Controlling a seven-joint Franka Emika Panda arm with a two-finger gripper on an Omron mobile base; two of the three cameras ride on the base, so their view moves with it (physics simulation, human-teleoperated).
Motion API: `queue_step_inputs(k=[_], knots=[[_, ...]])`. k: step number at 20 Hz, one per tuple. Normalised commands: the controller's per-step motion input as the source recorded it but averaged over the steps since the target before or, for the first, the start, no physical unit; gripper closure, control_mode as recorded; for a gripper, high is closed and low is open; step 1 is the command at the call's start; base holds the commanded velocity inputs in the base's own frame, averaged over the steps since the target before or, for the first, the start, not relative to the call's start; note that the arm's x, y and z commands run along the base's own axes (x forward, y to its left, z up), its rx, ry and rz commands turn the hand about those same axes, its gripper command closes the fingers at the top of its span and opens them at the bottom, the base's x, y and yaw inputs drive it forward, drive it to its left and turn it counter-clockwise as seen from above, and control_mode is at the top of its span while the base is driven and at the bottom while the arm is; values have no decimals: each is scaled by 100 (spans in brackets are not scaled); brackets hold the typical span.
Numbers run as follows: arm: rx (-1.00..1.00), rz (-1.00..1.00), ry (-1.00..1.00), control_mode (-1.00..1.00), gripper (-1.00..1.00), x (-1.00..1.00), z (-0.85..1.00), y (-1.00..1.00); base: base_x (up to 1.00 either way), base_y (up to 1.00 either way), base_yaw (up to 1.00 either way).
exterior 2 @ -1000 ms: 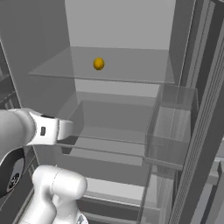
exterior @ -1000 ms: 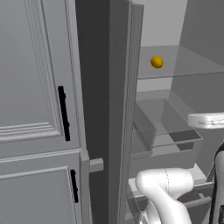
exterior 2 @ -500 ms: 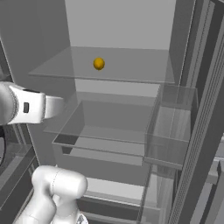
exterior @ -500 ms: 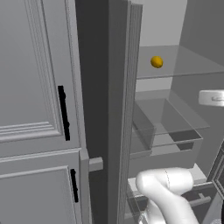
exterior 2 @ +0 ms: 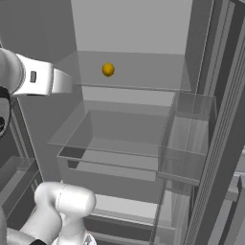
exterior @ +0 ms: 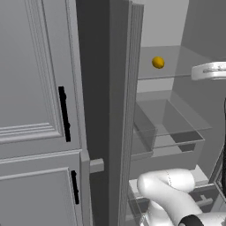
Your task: Place one lemon and one steak in each tupperware on the nearby counter, to pack two identical lunches.
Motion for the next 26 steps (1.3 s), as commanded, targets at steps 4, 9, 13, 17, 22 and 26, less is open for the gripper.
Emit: queue_step_inputs(k=[4, 9, 13, 17, 22, 26], knots=[[0, 0, -3, -100, -100, 69, -15, 2, 0, 0, 0], [0, -3, 3, -100, -100, 76, -20, -3, 0, 0, 0], [0, -8, 2, -100, -100, 80, -8, -2, 0, 0, 0], [0, -2, 0, -100, -100, 83, -10, -11, 0, 0, 0], [0, 0, 1, -100, -100, 71, -14, -24, 0, 0, 0], [0, 0, 3, -100, -100, 63, -17, -18, 0, 0, 0]])
